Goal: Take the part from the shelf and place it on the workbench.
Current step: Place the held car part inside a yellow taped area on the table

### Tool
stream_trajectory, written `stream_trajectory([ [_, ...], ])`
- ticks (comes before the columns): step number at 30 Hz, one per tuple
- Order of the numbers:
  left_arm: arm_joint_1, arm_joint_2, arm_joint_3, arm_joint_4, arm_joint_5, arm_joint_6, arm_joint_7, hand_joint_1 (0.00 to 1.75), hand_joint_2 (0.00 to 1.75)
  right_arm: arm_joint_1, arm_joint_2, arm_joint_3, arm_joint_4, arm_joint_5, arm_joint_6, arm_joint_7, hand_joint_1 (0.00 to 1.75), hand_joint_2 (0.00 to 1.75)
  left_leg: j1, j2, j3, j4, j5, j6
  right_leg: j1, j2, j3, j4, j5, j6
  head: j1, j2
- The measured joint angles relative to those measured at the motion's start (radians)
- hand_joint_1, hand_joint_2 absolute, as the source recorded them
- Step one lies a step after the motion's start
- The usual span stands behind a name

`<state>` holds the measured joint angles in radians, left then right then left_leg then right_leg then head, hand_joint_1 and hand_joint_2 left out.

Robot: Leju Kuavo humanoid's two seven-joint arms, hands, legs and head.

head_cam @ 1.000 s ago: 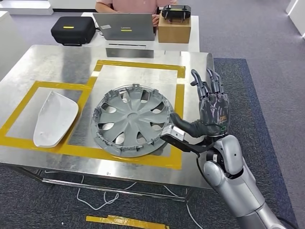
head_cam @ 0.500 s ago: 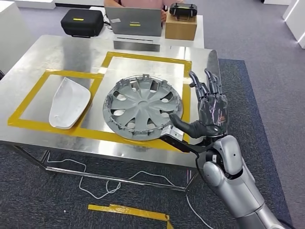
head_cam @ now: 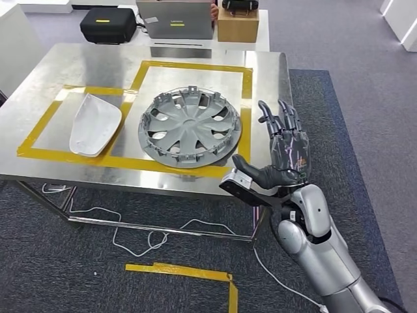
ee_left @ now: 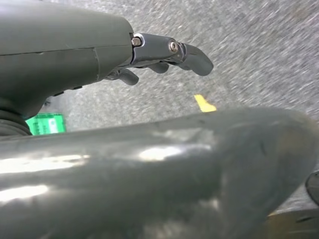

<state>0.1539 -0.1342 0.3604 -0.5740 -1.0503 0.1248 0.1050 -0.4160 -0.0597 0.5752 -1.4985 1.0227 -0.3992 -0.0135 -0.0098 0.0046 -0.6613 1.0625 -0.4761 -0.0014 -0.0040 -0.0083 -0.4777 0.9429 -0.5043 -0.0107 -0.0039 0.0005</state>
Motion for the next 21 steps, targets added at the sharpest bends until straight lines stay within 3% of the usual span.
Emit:
stream_trajectory([
  [2, 0.002, -0.001, 0.007, -0.003, -0.003, -0.003, 0.000, 0.00, 0.00, 0.002, 0.000, -0.001, 0.008, 0.000, 0.001, 0.001, 0.00, 0.00, 0.008, -0.001, -0.034, 0.132, -0.090, -0.011, 0.000, 0.000, -0.030, 0.006, 0.020, -0.005, -0.003, 0.000],
  [3, 0.002, -0.001, 0.010, -0.004, -0.003, -0.004, 0.000, 0.00, 0.00, 0.004, 0.000, -0.001, 0.012, 0.000, 0.001, 0.001, 0.00, 0.00, 0.012, -0.001, -0.042, 0.186, -0.108, -0.016, 0.000, -0.001, -0.046, 0.010, 0.029, -0.004, -0.003, 0.000],
  [4, 0.002, -0.001, 0.012, -0.006, -0.004, -0.004, 0.000, 0.00, 0.00, 0.007, 0.000, -0.002, 0.016, 0.000, 0.001, 0.001, 0.00, 0.00, 0.016, -0.001, -0.036, 0.211, -0.101, -0.020, 0.000, -0.001, -0.063, 0.016, 0.038, -0.002, -0.003, 0.000],
  [5, 0.002, -0.002, 0.015, -0.008, -0.004, -0.005, 0.000, 0.00, 0.00, 0.009, 0.000, -0.003, 0.020, 0.000, 0.001, 0.001, 0.00, 0.00, 0.020, -0.001, -0.015, 0.203, -0.077, -0.023, -0.002, -0.001, -0.081, 0.022, 0.046, 0.001, -0.003, 0.000],
  [7, 0.002, -0.002, 0.019, -0.013, -0.006, -0.006, 0.001, 0.00, 0.00, 0.011, 0.000, -0.006, 0.025, 0.000, 0.001, 0.001, 0.00, 0.00, 0.027, -0.001, 0.070, 0.101, -0.034, -0.028, -0.004, 0.000, -0.114, 0.039, 0.060, 0.011, -0.003, 0.000],
  [9, 0.001, -0.004, 0.023, -0.019, -0.010, -0.008, 0.001, 0.00, 0.00, 0.011, 0.000, -0.010, 0.026, 0.000, 0.001, 0.001, 0.00, 0.00, 0.028, -0.006, 0.151, -0.023, -0.041, -0.023, -0.004, 0.001, -0.139, 0.055, 0.072, 0.025, -0.003, 0.000],
  [10, 0.001, -0.006, 0.025, -0.022, -0.014, -0.010, 0.001, 0.00, 0.00, 0.011, 0.000, -0.011, 0.027, 0.000, 0.001, 0.002, 0.00, 0.00, 0.025, -0.008, 0.168, -0.055, -0.052, -0.017, -0.004, 0.001, -0.145, 0.059, 0.080, 0.032, -0.003, 0.000],
  [12, 0.002, -0.010, 0.031, -0.026, -0.020, -0.012, 0.002, 0.00, 0.00, 0.014, 0.000, -0.014, 0.030, 0.000, 0.002, 0.002, 0.00, 0.00, 0.022, -0.007, 0.163, -0.067, -0.048, 0.002, -0.006, 0.001, -0.154, 0.060, 0.093, 0.045, -0.003, 0.000],
  [13, 0.003, -0.011, 0.035, -0.028, -0.022, -0.013, 0.002, 0.00, 0.00, 0.016, 0.000, -0.014, 0.033, 0.000, 0.003, 0.002, 0.00, 0.00, 0.021, -0.005, 0.156, -0.068, -0.039, 0.011, -0.008, 0.002, -0.162, 0.065, 0.084, 0.051, -0.003, 0.000],
  [15, 0.004, -0.013, 0.040, -0.032, -0.023, -0.015, 0.002, 0.00, 0.00, 0.017, 0.000, -0.016, 0.036, 0.000, 0.003, 0.002, 0.00, 0.00, 0.021, -0.001, 0.134, -0.070, -0.019, 0.028, -0.011, 0.004, -0.191, 0.128, 0.017, 0.060, 0.000, 0.000],
  [17, 0.005, -0.015, 0.044, -0.036, -0.030, -0.019, 0.002, 0.00, 0.00, 0.020, 0.000, -0.017, 0.039, 0.000, 0.004, 0.003, 0.00, 0.00, 0.016, 0.001, 0.107, -0.069, 0.003, 0.037, -0.010, 0.005, -0.228, 0.260, -0.077, 0.065, 0.003, 0.000],
  [18, 0.005, -0.017, 0.048, -0.037, -0.036, -0.022, 0.002, 0.00, 0.00, 0.023, 0.000, -0.018, 0.041, 0.000, 0.004, 0.005, 0.00, 0.00, 0.013, 0.001, 0.093, -0.068, 0.013, 0.040, -0.009, 0.005, -0.237, 0.319, -0.102, 0.064, 0.003, 0.000],
  [19, 0.005, -0.019, 0.053, -0.039, -0.042, -0.025, 0.001, 0.00, 0.00, 0.026, 0.000, -0.019, 0.043, 0.000, 0.005, 0.007, 0.00, 0.00, 0.010, 0.001, 0.079, -0.068, 0.023, 0.041, -0.007, 0.005, -0.234, 0.350, -0.105, 0.062, 0.003, 0.000],
  [20, 0.005, -0.021, 0.059, -0.042, -0.048, -0.027, 0.001, 0.00, 0.00, 0.031, 0.000, -0.021, 0.045, 0.000, 0.005, 0.009, 0.00, 0.00, 0.006, 0.001, 0.067, -0.068, 0.033, 0.042, -0.006, 0.005, -0.213, 0.344, -0.088, 0.057, 0.003, 0.000],
  [21, 0.006, -0.024, 0.065, -0.045, -0.054, -0.031, 0.001, 0.00, 0.00, 0.035, 0.000, -0.023, 0.046, 0.000, 0.006, 0.012, 0.00, 0.00, 0.002, 0.000, 0.056, -0.068, 0.042, 0.043, -0.003, 0.005, -0.174, 0.302, -0.061, 0.049, 0.003, 0.000],
])
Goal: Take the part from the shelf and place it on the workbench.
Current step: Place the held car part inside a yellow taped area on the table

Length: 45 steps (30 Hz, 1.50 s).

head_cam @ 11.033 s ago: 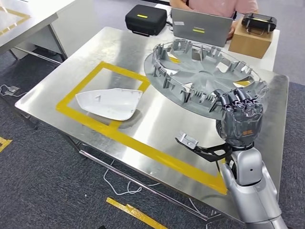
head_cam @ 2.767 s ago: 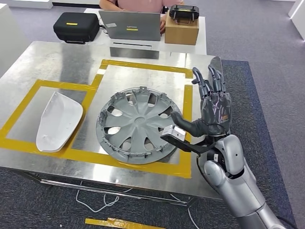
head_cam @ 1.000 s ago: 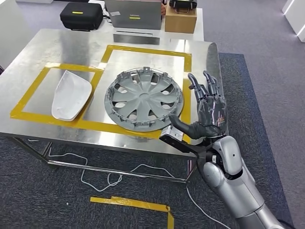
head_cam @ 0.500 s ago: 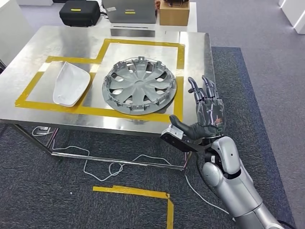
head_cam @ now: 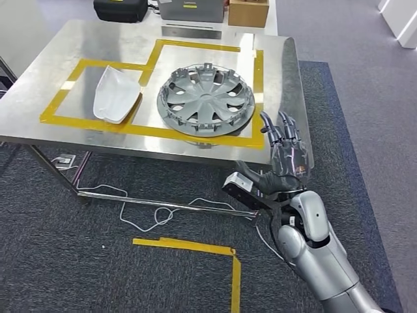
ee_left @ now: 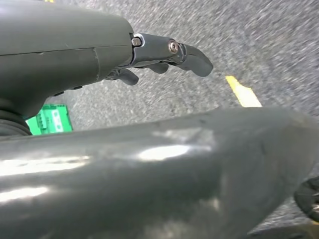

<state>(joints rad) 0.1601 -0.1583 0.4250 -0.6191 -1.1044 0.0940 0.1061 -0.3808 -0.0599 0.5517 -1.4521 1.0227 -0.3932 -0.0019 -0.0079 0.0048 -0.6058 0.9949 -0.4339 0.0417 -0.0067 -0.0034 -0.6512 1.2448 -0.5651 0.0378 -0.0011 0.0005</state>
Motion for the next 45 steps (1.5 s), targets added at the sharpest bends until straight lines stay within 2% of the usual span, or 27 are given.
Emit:
stream_trajectory([
  [1, 0.002, -0.004, 0.006, -0.005, -0.007, -0.005, 0.000, 0.00, 0.00, 0.004, 0.000, -0.004, 0.001, 0.000, 0.001, 0.002, 0.00, 0.00, -0.002, 0.000, -0.009, 0.000, 0.009, 0.000, 0.006, 0.000, 0.053, -0.068, 0.022, -0.013, -0.001, 0.000],
  [3, 0.007, -0.015, 0.020, -0.018, -0.025, -0.016, 0.000, 0.00, 0.00, 0.012, 0.000, -0.015, 0.003, 0.000, 0.002, 0.005, 0.00, 0.00, -0.007, 0.000, -0.022, 0.002, 0.025, -0.004, 0.019, -0.001, 0.159, -0.218, 0.033, -0.038, -0.001, 0.000],
  [5, 0.011, -0.027, 0.036, -0.032, -0.043, -0.029, -0.001, 0.00, 0.00, 0.028, 0.000, -0.026, 0.006, -0.003, 0.003, 0.007, 0.00, 0.00, -0.004, 0.001, -0.030, 0.000, 0.043, -0.012, 0.029, -0.002, 0.199, -0.286, 0.028, -0.048, -0.001, 0.000],
  [7, 0.016, -0.037, 0.056, -0.048, -0.060, -0.039, -0.002, 0.00, 0.00, 0.052, 0.000, -0.037, 0.012, -0.007, 0.004, 0.011, 0.00, 0.00, -0.002, 0.000, -0.038, -0.004, 0.048, -0.022, 0.027, -0.003, 0.192, -0.304, 0.046, -0.050, 0.000, 0.000],
  [8, 0.020, -0.042, 0.066, -0.057, -0.067, -0.044, -0.002, 0.00, 0.00, 0.065, 0.000, -0.043, 0.016, -0.010, 0.005, 0.013, 0.00, 0.00, -0.001, -0.002, -0.043, 0.008, 0.028, -0.029, 0.023, -0.004, 0.187, -0.312, 0.058, -0.053, 0.000, 0.000],
  [10, 0.026, -0.049, 0.086, -0.074, -0.084, -0.054, -0.003, 0.00, 0.00, 0.088, 0.000, -0.052, 0.026, -0.020, 0.010, 0.017, 0.00, 0.00, 0.005, -0.004, -0.066, 0.089, -0.058, -0.044, 0.016, -0.008, 0.169, -0.316, 0.079, -0.058, -0.003, 0.000],
  [12, 0.029, -0.056, 0.107, -0.091, -0.102, -0.065, -0.006, 0.00, 0.00, 0.114, 0.000, -0.063, 0.038, -0.041, 0.020, 0.021, 0.00, 0.00, 0.014, -0.004, -0.092, 0.218, -0.135, -0.057, 0.013, -0.010, 0.138, -0.305, 0.095, -0.057, -0.005, 0.000],
  [13, 0.029, -0.060, 0.120, -0.099, -0.112, -0.070, -0.007, 0.00, 0.00, 0.128, 0.000, -0.070, 0.045, -0.056, 0.028, 0.023, 0.00, 0.00, 0.019, -0.004, -0.093, 0.259, -0.142, -0.064, 0.010, -0.012, 0.121, -0.297, 0.101, -0.054, -0.005, 0.000],
  [14, 0.030, -0.064, 0.132, -0.107, -0.122, -0.075, -0.010, 0.00, 0.00, 0.143, 0.000, -0.077, 0.054, -0.075, 0.037, 0.024, 0.00, 0.00, 0.023, -0.004, -0.079, 0.269, -0.128, -0.071, 0.006, -0.013, 0.102, -0.286, 0.107, -0.049, -0.006, 0.000],
  [16, 0.030, -0.075, 0.156, -0.126, -0.143, -0.085, -0.016, 0.00, 0.00, 0.172, 0.001, -0.097, 0.071, -0.128, 0.063, 0.025, 0.00, 0.00, 0.034, -0.004, -0.007, 0.190, -0.080, -0.085, -0.003, -0.014, 0.066, -0.261, 0.115, -0.038, -0.006, 0.000],
  [17, 0.030, -0.081, 0.167, -0.135, -0.153, -0.090, -0.020, 0.00, 0.00, 0.187, 0.001, -0.110, 0.079, -0.161, 0.076, 0.023, 0.00, 0.00, 0.037, -0.007, 0.037, 0.127, -0.075, -0.091, -0.005, -0.014, 0.049, -0.247, 0.118, -0.032, -0.008, 0.000],
  [19, 0.029, -0.094, 0.191, -0.151, -0.170, -0.097, -0.027, 0.00, 0.00, 0.217, 0.005, -0.137, 0.096, -0.220, 0.097, 0.020, 0.00, 0.00, 0.037, -0.012, 0.086, 0.044, -0.093, -0.085, -0.004, -0.014, 0.027, -0.227, 0.127, -0.018, -0.010, 0.000],
  [22, 0.026, -0.113, 0.232, -0.168, -0.194, -0.103, -0.039, 0.00, 0.00, 0.261, 0.015, -0.186, 0.150, -0.302, 0.124, 0.036, 0.00, 0.00, 0.031, -0.011, 0.079, 0.031, -0.089, -0.052, -0.007, -0.012, 0.019, -0.225, 0.141, 0.004, -0.010, 0.000],
  [23, 0.024, -0.120, 0.246, -0.172, -0.202, -0.103, -0.044, 0.00, 0.00, 0.276, 0.019, -0.205, 0.179, -0.332, 0.130, 0.043, 0.00, 0.00, 0.030, -0.009, 0.071, 0.029, -0.079, -0.040, -0.009, -0.010, 0.012, -0.215, 0.124, 0.009, -0.009, 0.000],
  [25, 0.020, -0.130, 0.275, -0.178, -0.217, -0.100, -0.054, 0.00, 0.00, 0.300, 0.026, -0.239, 0.244, -0.382, 0.130, 0.055, 0.00, 0.00, 0.029, -0.006, 0.047, 0.026, -0.057, -0.018, -0.013, -0.005, -0.013, -0.142, 0.036, 0.015, -0.005, 0.000],
  [27, 0.015, -0.139, 0.304, -0.181, -0.230, -0.095, -0.064, 0.00, 0.00, 0.315, 0.034, -0.273, 0.321, -0.434, 0.132, 0.064, 0.00, 0.00, 0.024, -0.006, 0.014, 0.026, -0.032, -0.010, -0.013, -0.001, -0.039, -0.018, -0.056, 0.017, -0.003, 0.000],
  [28, 0.012, -0.143, 0.317, -0.181, -0.235, -0.091, -0.070, 0.00, 0.00, 0.322, 0.038, -0.292, 0.364, -0.469, 0.138, 0.073, 0.00, 0.00, 0.021, -0.005, -0.003, 0.026, -0.019, -0.010, -0.012, -0.001, -0.040, 0.030, -0.070, 0.016, -0.003, 0.000],
  [30, 0.006, -0.147, 0.340, -0.181, -0.241, -0.080, -0.080, 0.00, 0.00, 0.332, 0.046, -0.330, 0.451, -0.542, 0.149, 0.086, 0.00, 0.00, 0.016, -0.005, -0.036, 0.027, 0.006, -0.011, -0.011, 0.000, 0.000, 0.041, -0.028, 0.011, -0.003, 0.000],
  [32, -0.001, -0.153, 0.362, -0.179, -0.245, -0.064, -0.088, 0.00, 0.00, 0.333, 0.054, -0.369, 0.544, -0.602, 0.153, 0.089, 0.00, 0.00, 0.014, -0.005, -0.061, 0.028, 0.030, -0.015, -0.007, 0.000, 0.101, -0.071, 0.016, -0.001, -0.003, 0.000],
  [34, -0.009, -0.160, 0.374, -0.177, -0.269, -0.041, -0.100, 0.00, 0.00, 0.327, 0.058, -0.404, 0.641, -0.644, 0.155, 0.082, 0.00, 0.00, 0.012, -0.004, -0.072, 0.028, 0.053, -0.022, 0.000, -0.001, 0.207, -0.225, -0.004, -0.010, -0.004, 0.000],
  [35, -0.016, -0.161, 0.371, -0.168, -0.291, -0.021, -0.100, 0.00, 0.00, 0.324, 0.060, -0.420, 0.689, -0.659, 0.157, 0.081, 0.00, 0.00, 0.013, -0.003, -0.073, 0.024, 0.065, -0.027, 0.003, -0.001, 0.235, -0.274, -0.019, -0.012, -0.003, 0.000],
  [36, -0.024, -0.159, 0.363, -0.153, -0.312, 0.006, -0.095, 0.00, 0.00, 0.323, 0.061, -0.434, 0.736, -0.671, 0.159, 0.084, 0.00, 0.00, 0.014, -0.003, -0.073, 0.018, 0.078, -0.033, 0.006, -0.001, 0.241, -0.295, -0.020, -0.014, -0.002, 0.000],
  [38, -0.041, -0.150, 0.344, -0.107, -0.333, 0.069, -0.079, 0.00, 0.00, 0.324, 0.064, -0.460, 0.820, -0.700, 0.168, 0.097, 0.00, 0.87, 0.017, -0.005, -0.078, 0.014, 0.074, -0.045, 0.004, -0.005, 0.223, -0.299, 0.004, -0.026, 0.000, 0.000],
  [40, -0.045, -0.140, 0.330, -0.065, -0.332, 0.112, -0.082, 0.00, 0.00, 0.331, 0.066, -0.493, 0.899, -0.738, 0.176, 0.103, 0.00, 1.75, 0.019, -0.006, -0.090, 0.068, -0.014, -0.054, -0.001, -0.008, 0.198, -0.302, 0.033, -0.039, -0.006, 0.000],
  [42, -0.041, -0.133, 0.318, -0.035, -0.328, 0.132, -0.092, 0.00, 0.00, 0.343, 0.067, -0.532, 0.973, -0.771, 0.179, 0.103, 0.00, 1.75, 0.019, -0.006, -0.103, 0.193, -0.125, -0.059, 0.001, -0.009, 0.170, -0.299, 0.058, -0.045, -0.011, 0.000],
  [43, -0.040, -0.130, 0.313, -0.025, -0.327, 0.137, -0.096, 0.00, 0.00, 0.349, 0.067, -0.549, 1.004, -0.783, 0.178, 0.102, 0.00, 1.75, 0.019, -0.006, -0.105, 0.253, -0.147, -0.061, 0.002, -0.010, 0.155, -0.294, 0.069, -0.044, -0.011, 0.000],
  [45, -0.040, -0.127, 0.305, -0.010, -0.324, 0.144, -0.099, 0.00, 0.00, 0.355, 0.069, -0.578, 1.055, -0.801, 0.174, 0.097, 0.00, 1.75, 0.019, -0.006, -0.075, 0.300, -0.119, -0.061, 0.003, -0.012, 0.117, -0.278, 0.091, -0.042, -0.011, 0.000],
])
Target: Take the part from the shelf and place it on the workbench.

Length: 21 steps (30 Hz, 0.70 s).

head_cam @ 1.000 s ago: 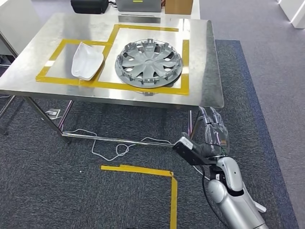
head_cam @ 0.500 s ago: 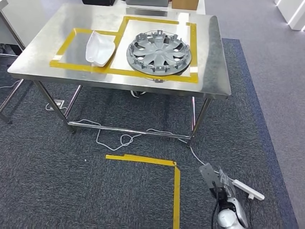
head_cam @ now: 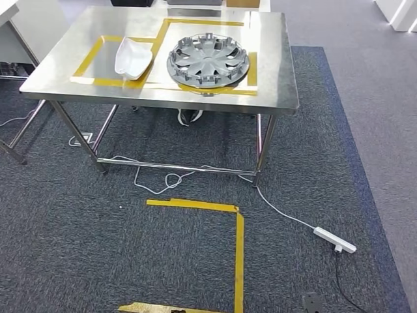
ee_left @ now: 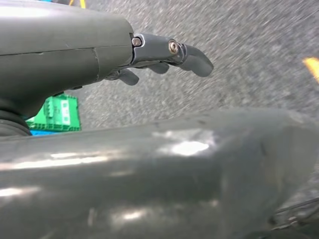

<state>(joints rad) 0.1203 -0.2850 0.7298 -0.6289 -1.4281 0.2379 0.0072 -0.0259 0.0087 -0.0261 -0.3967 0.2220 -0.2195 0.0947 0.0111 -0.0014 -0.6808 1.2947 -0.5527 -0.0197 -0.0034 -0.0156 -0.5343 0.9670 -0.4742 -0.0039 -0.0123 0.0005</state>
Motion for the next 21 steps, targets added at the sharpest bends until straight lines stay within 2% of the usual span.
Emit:
stream_trajectory([
  [1, 0.000, 0.001, -0.004, 0.006, 0.001, 0.003, -0.001, 0.00, 0.00, 0.001, 0.001, -0.012, 0.020, -0.007, -0.002, -0.004, 0.00, 1.75, 0.000, 0.000, 0.038, -0.030, 0.028, 0.002, 0.000, 0.000, -0.023, 0.011, 0.009, 0.002, 0.000, 0.000],
  [2, -0.001, 0.002, -0.008, 0.010, 0.001, 0.005, -0.001, 0.00, 0.00, 0.001, 0.003, -0.024, 0.036, -0.014, -0.003, -0.010, 0.00, 1.75, 0.000, 0.000, 0.090, -0.089, 0.042, 0.004, 0.000, 0.001, -0.043, 0.022, 0.017, 0.005, 0.000, 0.000],
  [3, -0.001, 0.003, -0.012, 0.014, 0.001, 0.007, -0.002, 0.00, 0.00, 0.001, 0.005, -0.035, 0.049, -0.019, -0.004, -0.016, 0.00, 1.75, -0.001, -0.001, 0.144, -0.165, 0.035, 0.008, 0.001, 0.002, -0.060, 0.034, 0.023, 0.009, 0.000, 0.000],
  [4, -0.002, 0.003, -0.016, 0.018, 0.001, 0.008, -0.004, 0.00, 0.00, 0.001, 0.006, -0.045, 0.059, -0.023, -0.005, -0.023, 0.00, 1.75, -0.003, -0.002, 0.186, -0.228, 0.020, 0.013, 0.002, 0.002, -0.071, 0.043, 0.029, 0.015, 0.001, 0.000],
  [5, -0.003, 0.003, -0.020, 0.021, 0.002, 0.008, -0.005, 0.00, 0.00, -0.001, 0.006, -0.054, 0.068, -0.026, -0.006, -0.030, 0.00, 1.75, -0.005, -0.002, 0.210, -0.269, 0.004, 0.019, 0.003, 0.003, -0.077, 0.047, 0.037, 0.021, 0.001, 0.000],
  [6, -0.003, 0.003, -0.022, 0.023, 0.005, 0.004, -0.007, 0.00, 0.00, -0.002, 0.006, -0.063, 0.077, -0.027, -0.007, -0.036, 0.00, 1.75, -0.008, -0.001, 0.218, -0.289, -0.002, 0.026, 0.002, 0.003, -0.080, 0.049, 0.045, 0.027, 0.001, 0.000],
  [7, -0.001, 0.002, -0.024, 0.024, 0.009, -0.003, -0.008, 0.00, 0.00, -0.002, 0.007, -0.070, 0.085, -0.026, -0.008, -0.040, 0.00, 1.75, -0.009, 0.001, 0.211, -0.290, 0.005, 0.035, 0.000, 0.004, -0.083, 0.047, 0.053, 0.034, 0.000, 0.000],
  [8, 0.001, 0.001, -0.025, 0.024, 0.015, -0.011, -0.009, 0.00, 0.00, -0.003, 0.007, -0.077, 0.092, -0.024, -0.009, -0.044, 0.00, 1.75, -0.009, 0.004, 0.201, -0.292, 0.015, 0.043, -0.002, 0.006, -0.088, 0.050, 0.049, 0.040, -0.001, 0.000],
  [9, 0.003, 0.000, -0.025, 0.024, 0.022, -0.020, -0.009, 0.00, 0.00, -0.003, 0.008, -0.081, 0.098, -0.021, -0.010, -0.046, 0.00, 1.75, -0.008, 0.007, 0.189, -0.293, 0.028, 0.053, -0.004, 0.008, -0.097, 0.066, 0.024, 0.045, 0.000, 0.000],
  [10, 0.005, -0.001, -0.026, 0.024, 0.027, -0.027, -0.009, 0.00, 0.00, -0.003, 0.009, -0.085, 0.103, -0.018, -0.011, -0.047, 0.00, 1.75, -0.007, 0.009, 0.172, -0.295, 0.042, 0.061, -0.006, 0.010, -0.112, 0.099, -0.019, 0.050, 0.002, 0.000],
  [12, 0.008, -0.003, -0.029, 0.023, 0.039, -0.032, -0.009, 0.00, 0.00, -0.006, 0.011, -0.089, 0.109, -0.012, -0.012, -0.048, 0.00, 1.75, -0.007, 0.011, 0.136, -0.294, 0.072, 0.068, -0.007, 0.012, -0.144, 0.216, -0.128, 0.057, 0.007, 0.000],
  [13, 0.009, -0.004, -0.029, 0.023, 0.045, -0.033, -0.009, 0.00, 0.00, -0.008, 0.011, -0.091, 0.111, -0.009, -0.012, -0.048, 0.00, 1.75, -0.008, 0.012, 0.116, -0.293, 0.087, 0.067, -0.007, 0.012, -0.152, 0.276, -0.157, 0.060, 0.008, 0.000],
  [14, 0.010, -0.004, -0.030, 0.023, 0.050, -0.033, -0.009, 0.00, 0.00, -0.010, 0.011, -0.093, 0.112, -0.007, -0.012, -0.048, 0.00, 1.75, -0.008, 0.012, 0.097, -0.292, 0.102, 0.066, -0.007, 0.012, -0.147, 0.317, -0.160, 0.061, 0.008, 0.000],
  [15, 0.010, -0.004, -0.030, 0.023, 0.053, -0.033, -0.010, 0.00, 0.00, -0.012, 0.011, -0.094, 0.114, -0.006, -0.012, -0.048, 0.00, 1.75, -0.008, 0.012, 0.077, -0.292, 0.116, 0.064, -0.008, 0.012, -0.127, 0.330, -0.136, 0.061, 0.008, 0.000],
  [16, 0.010, -0.004, -0.030, 0.023, 0.056, -0.033, -0.010, 0.00, 0.00, -0.013, 0.011, -0.095, 0.115, -0.006, -0.011, -0.048, 0.00, 1.75, -0.008, 0.013, 0.059, -0.291, 0.129, 0.061, -0.008, 0.012, -0.096, 0.316, -0.097, 0.060, 0.008, 0.000],
  [17, 0.010, -0.005, -0.030, 0.023, 0.057, -0.033, -0.010, 0.00, 0.00, -0.014, 0.011, -0.095, 0.115, -0.005, -0.011, -0.048, 0.00, 1.75, -0.008, 0.013, 0.042, -0.291, 0.143, 0.057, -0.008, 0.012, -0.047, 0.270, -0.064, 0.058, 0.008, 0.000],
  [18, 0.010, -0.005, -0.031, 0.023, 0.058, -0.033, -0.011, 0.00, 0.00, -0.016, 0.011, -0.096, 0.116, -0.005, -0.011, -0.048, 0.00, 1.75, -0.009, 0.012, 0.029, -0.290, 0.155, 0.052, -0.007, 0.012, 0.016, 0.198, -0.058, 0.053, 0.008, 0.000],
  [19, 0.010, -0.006, -0.031, 0.022, 0.059, -0.032, -0.011, 0.00, 0.00, -0.020, 0.011, -0.096, 0.116, -0.005, -0.010, -0.049, 0.00, 1.75, -0.011, 0.012, 0.020, -0.288, 0.167, 0.047, -0.006, 0.012, 0.082, 0.107, -0.076, 0.047, 0.008, 0.000],
  [20, 0.010, -0.006, -0.031, 0.022, 0.061, -0.031, -0.011, 0.00, 0.00, -0.022, 0.011, -0.098, 0.116, -0.006, -0.009, -0.049, 0.00, 1.75, -0.012, 0.013, 0.017, -0.289, 0.180, 0.041, -0.004, 0.012, 0.134, 0.031, -0.101, 0.041, 0.007, 0.000],
  [21, 0.010, -0.007, -0.031, 0.022, 0.062, -0.030, -0.011, 0.00, 0.00, -0.024, 0.011, -0.100, 0.118, -0.006, -0.008, -0.050, 0.00, 1.75, -0.012, 0.014, 0.017, -0.291, 0.191, 0.035, -0.001, 0.011, 0.163, -0.020, -0.124, 0.035, 0.007, 0.000],
])
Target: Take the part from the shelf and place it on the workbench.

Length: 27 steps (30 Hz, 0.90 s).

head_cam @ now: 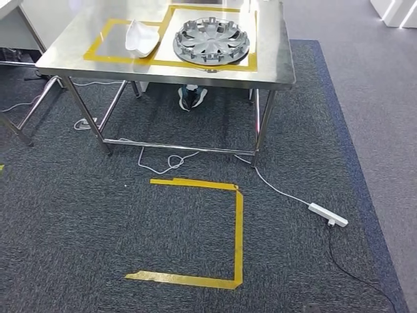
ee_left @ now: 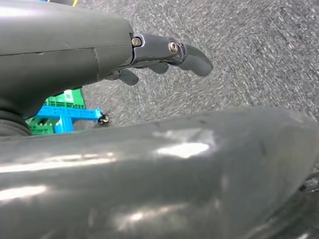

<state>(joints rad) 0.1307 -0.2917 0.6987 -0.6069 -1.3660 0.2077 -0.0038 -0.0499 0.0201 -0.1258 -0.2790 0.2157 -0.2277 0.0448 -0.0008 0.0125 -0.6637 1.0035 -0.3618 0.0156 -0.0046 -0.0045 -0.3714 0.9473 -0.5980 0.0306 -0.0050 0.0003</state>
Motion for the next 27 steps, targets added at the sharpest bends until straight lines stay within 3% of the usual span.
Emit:
stream_trajectory([
  [2, 0.001, 0.000, 0.000, 0.000, 0.003, 0.002, 0.000, 0.00, 0.00, 0.000, 0.000, -0.005, 0.004, -0.001, 0.002, -0.001, 0.00, 1.75, 0.003, 0.001, 0.001, -0.008, 0.021, -0.012, 0.003, -0.002, -0.002, -0.017, 0.005, -0.015, 0.001, 0.000],
  [3, 0.002, 0.000, 0.000, 0.000, 0.005, 0.003, 0.001, 0.00, 0.00, 0.001, 0.001, -0.007, 0.007, -0.002, 0.003, -0.001, 0.00, 1.75, 0.005, 0.000, -0.003, -0.003, 0.012, -0.018, 0.003, -0.004, -0.010, -0.016, 0.013, -0.024, 0.002, 0.000],
  [4, 0.005, -0.001, 0.000, 0.000, 0.006, 0.003, 0.001, 0.00, 0.00, 0.002, 0.002, -0.009, 0.008, -0.002, 0.004, 0.000, 0.00, 1.75, 0.006, -0.002, -0.011, 0.018, -0.016, -0.024, 0.002, -0.006, -0.019, -0.016, 0.024, -0.032, 0.000, 0.000],
  [5, 0.007, 0.000, 0.000, 0.000, 0.008, 0.004, 0.002, 0.00, 0.00, 0.003, 0.002, -0.011, 0.010, -0.003, 0.004, 0.000, 0.00, 1.75, 0.007, -0.003, -0.025, 0.064, -0.062, -0.029, 0.002, -0.007, -0.030, -0.016, 0.036, -0.039, -0.002, 0.000],
  [7, 0.010, 0.000, 0.000, 0.000, 0.008, 0.004, 0.003, 0.00, 0.00, 0.006, 0.003, -0.013, 0.011, -0.003, 0.004, -0.001, 0.00, 1.75, 0.008, -0.005, -0.060, 0.204, -0.161, -0.035, 0.004, -0.008, -0.054, -0.014, 0.054, -0.047, -0.006, 0.000],
  [8, 0.010, 0.001, 0.000, 0.000, 0.008, 0.005, 0.003, 0.00, 0.00, 0.007, 0.003, -0.014, 0.012, -0.004, 0.004, -0.001, 0.00, 1.75, 0.008, -0.006, -0.069, 0.264, -0.186, -0.036, 0.006, -0.008, -0.065, -0.012, 0.061, -0.047, -0.006, 0.000],
  [9, 0.011, 0.001, 0.000, 0.000, 0.008, 0.005, 0.004, 0.00, 0.00, 0.008, 0.003, -0.014, 0.013, -0.004, 0.004, -0.002, 0.00, 1.75, 0.008, -0.006, -0.064, 0.292, -0.191, -0.036, 0.008, -0.008, -0.075, -0.010, 0.067, -0.047, -0.006, 0.000],
  [10, 0.012, 0.001, 0.000, -0.001, 0.008, 0.004, 0.004, 0.00, 0.00, 0.010, 0.003, -0.015, 0.013, -0.005, 0.004, -0.002, 0.00, 1.75, 0.007, -0.006, -0.037, 0.277, -0.180, -0.033, 0.010, -0.008, -0.084, -0.006, 0.071, -0.046, -0.006, 0.000],
  [11, 0.013, 0.001, 0.000, -0.002, 0.008, 0.004, 0.006, 0.00, 0.00, 0.010, 0.003, -0.016, 0.014, -0.007, 0.005, -0.003, 0.00, 1.75, 0.006, -0.006, 0.009, 0.222, -0.158, -0.028, 0.011, -0.007, -0.090, -0.001, 0.073, -0.045, -0.006, 0.000],
  [13, 0.016, 0.001, -0.001, -0.008, 0.008, 0.002, 0.008, 0.00, 0.00, 0.011, 0.008, -0.020, 0.015, -0.009, 0.006, -0.006, 0.00, 1.75, 0.002, -0.007, 0.113, 0.070, -0.132, -0.009, 0.014, -0.007, -0.097, 0.009, 0.075, -0.042, -0.006, 0.000],
  [14, 0.016, 0.000, -0.001, -0.012, 0.008, 0.000, 0.009, 0.00, 0.00, 0.010, 0.010, -0.023, 0.016, -0.010, 0.007, -0.008, 0.00, 1.75, -0.001, -0.008, 0.145, 0.017, -0.128, -0.002, 0.014, -0.008, -0.101, 0.013, 0.077, -0.039, -0.005, 0.000],
  [15, 0.017, 0.000, -0.001, -0.015, 0.008, -0.002, 0.010, 0.00, 0.00, 0.010, 0.012, -0.026, 0.016, -0.011, 0.008, -0.010, 0.00, 1.31, -0.003, -0.008, 0.161, -0.013, -0.130, 0.003, 0.015, -0.009, -0.104, 0.016, 0.078, -0.036, -0.006, 0.000],
  [18, 0.020, -0.003, -0.002, -0.022, 0.008, -0.009, 0.014, 0.00, 0.00, 0.009, 0.013, -0.036, 0.017, -0.014, 0.008, -0.012, 0.00, 0.00, -0.006, -0.006, 0.158, -0.025, -0.126, 0.000, 0.015, -0.009, -0.111, 0.022, 0.080, -0.036, -0.004, 0.000],
  [27, 0.023, -0.008, -0.011, -0.031, 0.008, -0.004, 0.017, 0.00, 0.00, 0.009, 0.015, -0.063, 0.018, -0.030, 0.044, -0.040, 0.00, 0.00, -0.012, -0.006, 0.144, -0.020, -0.119, 0.009, 0.008, -0.008, -0.129, 0.020, 0.092, -0.020, -0.004, 0.000],
])
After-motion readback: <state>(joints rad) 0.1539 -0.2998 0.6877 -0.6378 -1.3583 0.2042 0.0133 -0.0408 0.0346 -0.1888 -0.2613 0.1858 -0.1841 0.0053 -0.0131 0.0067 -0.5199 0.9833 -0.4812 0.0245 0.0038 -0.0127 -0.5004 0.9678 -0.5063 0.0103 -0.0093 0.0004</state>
